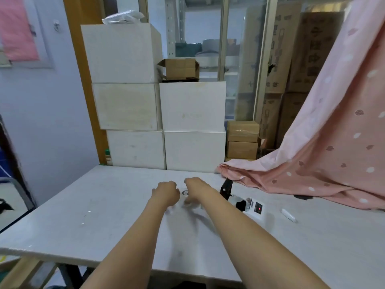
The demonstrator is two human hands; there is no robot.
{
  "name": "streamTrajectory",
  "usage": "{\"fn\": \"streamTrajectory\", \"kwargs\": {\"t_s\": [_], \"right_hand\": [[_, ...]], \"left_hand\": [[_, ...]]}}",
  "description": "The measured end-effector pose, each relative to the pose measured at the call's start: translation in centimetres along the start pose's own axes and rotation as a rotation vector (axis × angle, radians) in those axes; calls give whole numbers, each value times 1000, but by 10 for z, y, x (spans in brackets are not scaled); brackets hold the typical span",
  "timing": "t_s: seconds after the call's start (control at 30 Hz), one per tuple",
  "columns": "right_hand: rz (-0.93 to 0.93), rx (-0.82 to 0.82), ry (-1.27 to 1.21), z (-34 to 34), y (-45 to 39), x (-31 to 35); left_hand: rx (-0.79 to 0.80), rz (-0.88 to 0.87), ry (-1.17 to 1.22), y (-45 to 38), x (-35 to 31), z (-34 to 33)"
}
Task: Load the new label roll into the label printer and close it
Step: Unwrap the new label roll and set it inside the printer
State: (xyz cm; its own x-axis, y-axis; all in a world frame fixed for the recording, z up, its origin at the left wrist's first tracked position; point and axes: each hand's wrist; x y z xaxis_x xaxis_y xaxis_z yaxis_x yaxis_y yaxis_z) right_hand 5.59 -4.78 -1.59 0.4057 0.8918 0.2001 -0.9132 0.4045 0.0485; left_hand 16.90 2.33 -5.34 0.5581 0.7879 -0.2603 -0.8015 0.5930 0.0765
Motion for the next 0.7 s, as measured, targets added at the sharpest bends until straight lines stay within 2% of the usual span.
{"fn": "streamTrajectory", "kwargs": {"t_s": [0.1,0.23,0.4,0.47,0.57,0.7], "right_hand": [[-13,57,28,-7,-8,-4],[-45,-4,4,-15,-19,-5],[-61,-83,-98,-27,-24,-7],[-50,-143,-144,-28,-22,-7],[-10,-292,-234,-26,-14,-7],[74,-478,-317,-8,5,4]], "left_hand": [[94,58,166,-13,2,-7],[212,81,456,-16,2,-14],[307,107,593,-14,2,-16],[364,98,685,-11,3,-13],[521,74,1007,-3,8,-4],[555,89,1380,18,11,19]]}}
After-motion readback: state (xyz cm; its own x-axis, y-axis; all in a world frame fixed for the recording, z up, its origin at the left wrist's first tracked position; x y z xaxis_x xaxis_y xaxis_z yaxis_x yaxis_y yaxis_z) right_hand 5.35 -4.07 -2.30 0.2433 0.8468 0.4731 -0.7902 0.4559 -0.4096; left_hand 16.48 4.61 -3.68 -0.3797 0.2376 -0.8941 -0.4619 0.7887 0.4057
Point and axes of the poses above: each hand's wrist, its own y-axis away from the middle knuckle, its own z-axis out of the back of the hand, x = y × z, and after that the axes turned 13 degrees about z, right-handed
